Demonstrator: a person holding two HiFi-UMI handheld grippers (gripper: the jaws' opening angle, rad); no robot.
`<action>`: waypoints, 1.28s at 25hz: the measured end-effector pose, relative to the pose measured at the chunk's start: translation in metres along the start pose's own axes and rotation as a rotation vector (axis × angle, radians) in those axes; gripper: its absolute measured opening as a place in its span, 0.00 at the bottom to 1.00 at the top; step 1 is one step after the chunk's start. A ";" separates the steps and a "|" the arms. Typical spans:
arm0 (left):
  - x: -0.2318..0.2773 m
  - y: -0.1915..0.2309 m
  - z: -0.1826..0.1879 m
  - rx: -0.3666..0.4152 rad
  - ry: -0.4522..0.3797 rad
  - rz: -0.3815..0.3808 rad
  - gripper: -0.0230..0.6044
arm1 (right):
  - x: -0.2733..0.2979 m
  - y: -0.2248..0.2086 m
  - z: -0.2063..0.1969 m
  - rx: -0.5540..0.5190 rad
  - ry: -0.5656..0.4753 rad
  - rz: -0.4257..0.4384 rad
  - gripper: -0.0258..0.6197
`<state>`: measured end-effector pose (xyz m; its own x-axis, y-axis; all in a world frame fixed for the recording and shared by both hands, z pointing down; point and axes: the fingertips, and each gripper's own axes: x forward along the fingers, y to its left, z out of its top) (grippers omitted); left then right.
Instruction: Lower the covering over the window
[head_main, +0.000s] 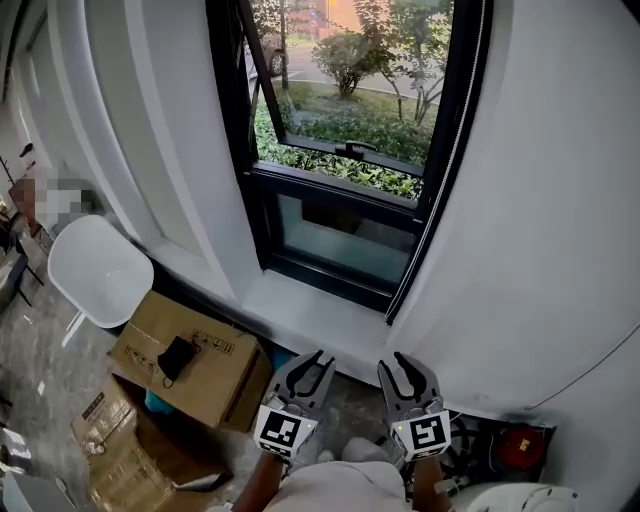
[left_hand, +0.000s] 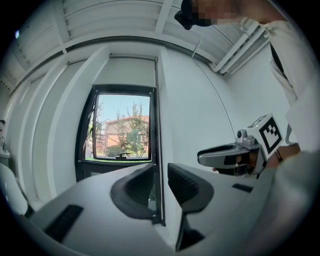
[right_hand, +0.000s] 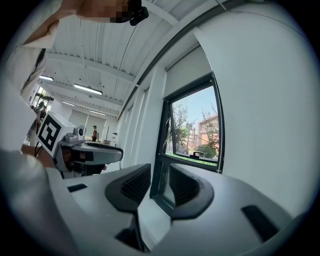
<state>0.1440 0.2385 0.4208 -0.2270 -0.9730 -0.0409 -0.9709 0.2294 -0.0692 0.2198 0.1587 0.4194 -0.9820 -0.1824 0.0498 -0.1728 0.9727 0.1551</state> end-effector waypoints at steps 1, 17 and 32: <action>0.003 0.002 0.000 0.002 -0.002 -0.003 0.18 | 0.002 -0.002 -0.001 -0.002 0.003 -0.004 0.22; 0.087 0.036 -0.007 0.024 -0.034 -0.045 0.18 | 0.069 -0.060 -0.015 -0.006 0.002 -0.065 0.22; 0.227 0.069 -0.015 0.005 0.005 -0.107 0.18 | 0.167 -0.129 -0.021 0.064 -0.015 -0.049 0.22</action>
<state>0.0245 0.0331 0.4213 -0.1229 -0.9920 -0.0280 -0.9891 0.1248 -0.0776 0.0795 -0.0008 0.4286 -0.9732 -0.2281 0.0286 -0.2246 0.9700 0.0933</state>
